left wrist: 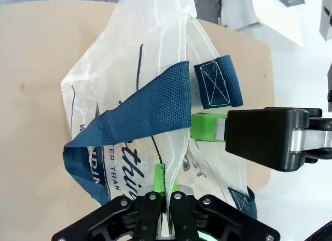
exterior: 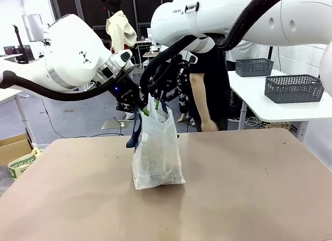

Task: Transfer purchased items from the store into the shopping bag.
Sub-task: Move the Reusable shopping bag to the right side of the table.

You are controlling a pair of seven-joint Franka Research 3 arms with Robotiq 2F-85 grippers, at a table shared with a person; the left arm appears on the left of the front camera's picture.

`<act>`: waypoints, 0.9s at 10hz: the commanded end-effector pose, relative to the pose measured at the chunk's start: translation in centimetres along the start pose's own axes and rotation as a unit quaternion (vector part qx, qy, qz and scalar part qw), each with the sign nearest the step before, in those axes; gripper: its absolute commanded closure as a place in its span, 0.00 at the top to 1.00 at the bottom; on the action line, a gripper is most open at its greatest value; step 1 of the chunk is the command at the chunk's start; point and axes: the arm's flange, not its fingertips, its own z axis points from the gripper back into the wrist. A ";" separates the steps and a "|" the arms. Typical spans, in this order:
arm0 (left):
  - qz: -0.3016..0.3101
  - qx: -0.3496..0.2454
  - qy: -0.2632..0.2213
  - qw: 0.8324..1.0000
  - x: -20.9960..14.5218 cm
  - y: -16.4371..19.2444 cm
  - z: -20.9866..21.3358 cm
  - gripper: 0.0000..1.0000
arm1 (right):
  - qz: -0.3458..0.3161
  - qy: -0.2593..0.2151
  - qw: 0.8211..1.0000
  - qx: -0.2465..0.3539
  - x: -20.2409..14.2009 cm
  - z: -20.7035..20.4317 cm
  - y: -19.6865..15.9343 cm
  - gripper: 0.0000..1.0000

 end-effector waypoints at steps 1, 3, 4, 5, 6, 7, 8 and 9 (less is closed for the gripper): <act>-0.002 -0.001 -0.002 1.000 0.0 -0.1 0.1 0.00 | 0.024 0.005 1.000 0.010 -0.2 -0.1 0.2 0.00; -0.022 -0.020 0.003 1.000 0.2 -1.3 -0.2 0.00 | -0.026 0.001 1.000 -0.003 -0.4 -0.3 0.9 0.00; -0.016 -0.026 0.002 1.000 0.6 -1.2 -0.2 0.00 | -0.046 0.001 0.999 -0.005 -0.5 -0.4 1.1 0.00; -0.008 -0.039 0.001 0.999 0.7 -1.0 -0.3 0.00 | -0.069 0.000 0.998 -0.008 -0.5 -0.5 1.2 0.00; -0.003 -0.048 0.001 0.999 0.7 -0.7 -0.2 0.00 | -0.072 0.003 0.997 -0.011 -0.4 -0.7 1.5 0.00; 0.004 -0.052 0.003 0.999 0.8 -0.4 -0.4 0.00 | -0.077 0.002 0.997 -0.012 -0.3 -0.9 1.6 0.00; 0.015 -0.059 -0.001 0.998 0.8 0.0 -0.5 0.00 | -0.077 0.001 0.997 -0.007 -0.3 -1.1 1.8 0.00; 0.004 -0.024 0.007 1.000 0.3 -0.7 -0.6 0.00 | -0.061 -0.004 0.998 -0.006 -0.2 -1.1 1.8 0.00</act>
